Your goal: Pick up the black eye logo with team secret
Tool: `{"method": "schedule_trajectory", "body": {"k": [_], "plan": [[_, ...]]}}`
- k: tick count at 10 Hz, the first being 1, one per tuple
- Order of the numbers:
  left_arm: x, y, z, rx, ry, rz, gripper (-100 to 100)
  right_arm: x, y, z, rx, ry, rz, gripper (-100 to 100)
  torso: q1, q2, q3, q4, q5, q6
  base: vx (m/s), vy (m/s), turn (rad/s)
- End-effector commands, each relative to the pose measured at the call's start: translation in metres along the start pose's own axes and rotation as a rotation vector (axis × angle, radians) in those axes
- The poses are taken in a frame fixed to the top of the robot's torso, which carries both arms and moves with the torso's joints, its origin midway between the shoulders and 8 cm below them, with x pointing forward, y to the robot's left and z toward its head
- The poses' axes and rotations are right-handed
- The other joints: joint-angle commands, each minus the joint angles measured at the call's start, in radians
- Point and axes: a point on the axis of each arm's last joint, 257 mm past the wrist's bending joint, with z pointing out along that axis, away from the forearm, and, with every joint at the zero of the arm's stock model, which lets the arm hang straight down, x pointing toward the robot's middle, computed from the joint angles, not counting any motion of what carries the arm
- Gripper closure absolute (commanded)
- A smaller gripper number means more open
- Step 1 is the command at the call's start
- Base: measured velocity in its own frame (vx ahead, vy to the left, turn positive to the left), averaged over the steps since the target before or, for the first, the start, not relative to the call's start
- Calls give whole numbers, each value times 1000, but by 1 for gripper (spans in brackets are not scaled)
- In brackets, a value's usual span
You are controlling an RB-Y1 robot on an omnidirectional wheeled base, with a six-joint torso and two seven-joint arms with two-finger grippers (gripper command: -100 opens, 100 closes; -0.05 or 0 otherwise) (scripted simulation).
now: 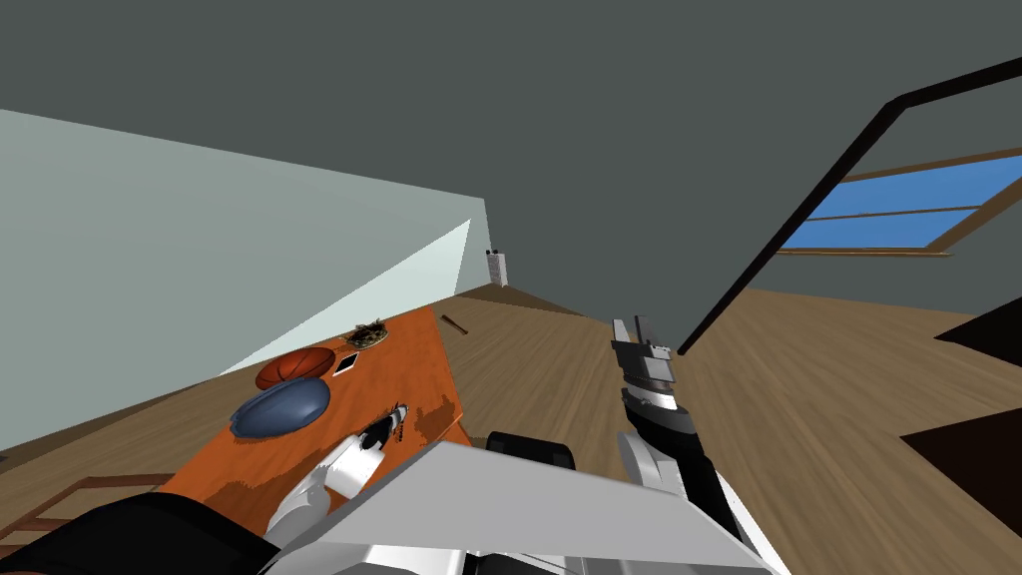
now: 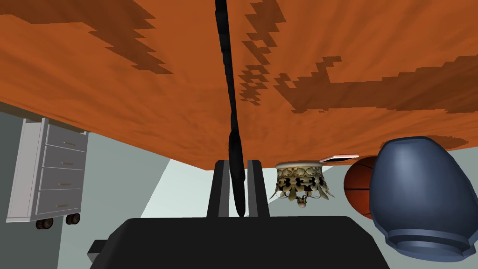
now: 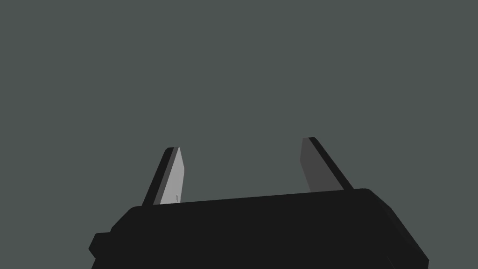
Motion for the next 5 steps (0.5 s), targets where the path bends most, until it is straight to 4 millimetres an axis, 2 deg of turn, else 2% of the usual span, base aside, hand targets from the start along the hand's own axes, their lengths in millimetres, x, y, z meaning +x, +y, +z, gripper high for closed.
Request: {"method": "schedule_trajectory", "body": {"k": [1, 3, 4, 5], "plan": [[2, -18, -3, 5, 7, 2, 100, 0, 0, 0, 0, 0, 0, 0, 0, 0, 0, 0, 0, 0, -65, 39, 26], [-6, -25, -6, -1, 4, 0, 100, 0, 0, 0, 0, 0, 0, 0, 3, 3, 2, 1, 0, 0, -55, 45, -2], [-4, -42, -9, 11, 9, 1, 100, 0, 0, 0, 0, 0, 0, 0, 2, 2, 1, 0, 0, 0, -71, 62, 26], [-9, -47, -11, 11, 6, 0, 100, 0, 0, 0, 0, 0, 0, 0, 3, 3, 1, 0, 1, 0, -82, 59, 6]]}}
